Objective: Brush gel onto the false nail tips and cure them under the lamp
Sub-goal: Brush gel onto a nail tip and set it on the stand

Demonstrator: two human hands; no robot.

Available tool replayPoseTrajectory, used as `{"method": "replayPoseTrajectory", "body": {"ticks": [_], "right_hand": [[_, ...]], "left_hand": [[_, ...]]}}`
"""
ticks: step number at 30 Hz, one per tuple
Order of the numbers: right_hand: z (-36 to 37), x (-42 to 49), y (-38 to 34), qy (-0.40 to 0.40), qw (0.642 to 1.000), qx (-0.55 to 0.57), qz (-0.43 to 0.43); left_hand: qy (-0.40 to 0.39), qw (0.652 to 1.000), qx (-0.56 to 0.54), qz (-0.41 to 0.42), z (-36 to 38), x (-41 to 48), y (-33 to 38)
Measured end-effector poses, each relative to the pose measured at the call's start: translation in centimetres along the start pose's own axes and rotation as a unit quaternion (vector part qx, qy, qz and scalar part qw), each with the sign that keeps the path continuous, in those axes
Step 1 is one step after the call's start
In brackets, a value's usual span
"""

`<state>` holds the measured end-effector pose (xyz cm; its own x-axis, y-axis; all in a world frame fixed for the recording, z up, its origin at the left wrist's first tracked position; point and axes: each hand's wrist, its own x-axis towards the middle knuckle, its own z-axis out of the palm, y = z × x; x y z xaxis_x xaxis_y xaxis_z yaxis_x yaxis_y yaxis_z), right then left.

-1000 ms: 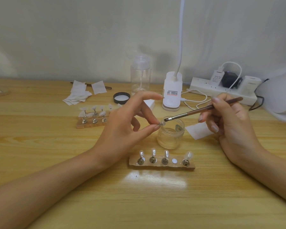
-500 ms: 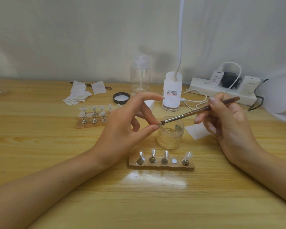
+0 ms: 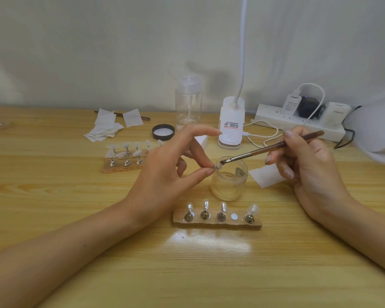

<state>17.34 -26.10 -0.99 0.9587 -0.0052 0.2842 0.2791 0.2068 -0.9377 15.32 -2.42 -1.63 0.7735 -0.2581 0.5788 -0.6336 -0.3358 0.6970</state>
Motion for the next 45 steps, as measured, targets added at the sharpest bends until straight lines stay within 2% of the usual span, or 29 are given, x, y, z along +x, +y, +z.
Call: {"method": "replayPoseTrajectory", "body": {"ticks": [4,9,14,20,25,29,34,38,43,45], "right_hand": [[0.22,-0.13,-0.1,-0.038,0.999,-0.005,0.0],[0.15,-0.09,-0.09,0.006,1.0,-0.003,0.011],[0.22,-0.15,-0.12,-0.03,1.0,-0.005,-0.003],[0.04,0.0,0.06,-0.002,1.0,-0.002,0.009],[0.17,-0.09,-0.05,-0.035,0.999,-0.003,-0.001],[0.13,-0.05,-0.03,-0.006,1.0,-0.007,0.01],[0.3,-0.19,-0.2,-0.031,1.0,-0.003,-0.001],[0.33,-0.17,-0.22,0.006,1.0,-0.014,0.009],[0.48,-0.34,-0.41,-0.02,1.0,-0.008,-0.007],[0.55,-0.34,-0.37,-0.007,1.0,-0.02,0.004]], "left_hand": [[-0.004,1.0,0.004,-0.006,-0.04,0.01,-0.04],[-0.003,1.0,0.018,-0.005,-0.02,-0.07,-0.1],[-0.003,1.0,0.025,0.004,-0.01,-0.12,-0.11],[0.0,1.0,-0.008,-0.005,-0.01,0.03,-0.19],[-0.003,1.0,-0.001,-0.006,-0.02,0.0,-0.07],[-0.004,1.0,0.009,-0.001,-0.02,0.03,0.0],[-0.003,1.0,0.013,0.0,-0.04,0.01,0.05],[-0.002,1.0,0.016,0.0,-0.05,-0.01,-0.03],[-0.001,1.0,0.016,0.003,-0.02,0.03,-0.05],[-0.001,1.0,0.017,0.003,-0.02,0.02,-0.09]]}}
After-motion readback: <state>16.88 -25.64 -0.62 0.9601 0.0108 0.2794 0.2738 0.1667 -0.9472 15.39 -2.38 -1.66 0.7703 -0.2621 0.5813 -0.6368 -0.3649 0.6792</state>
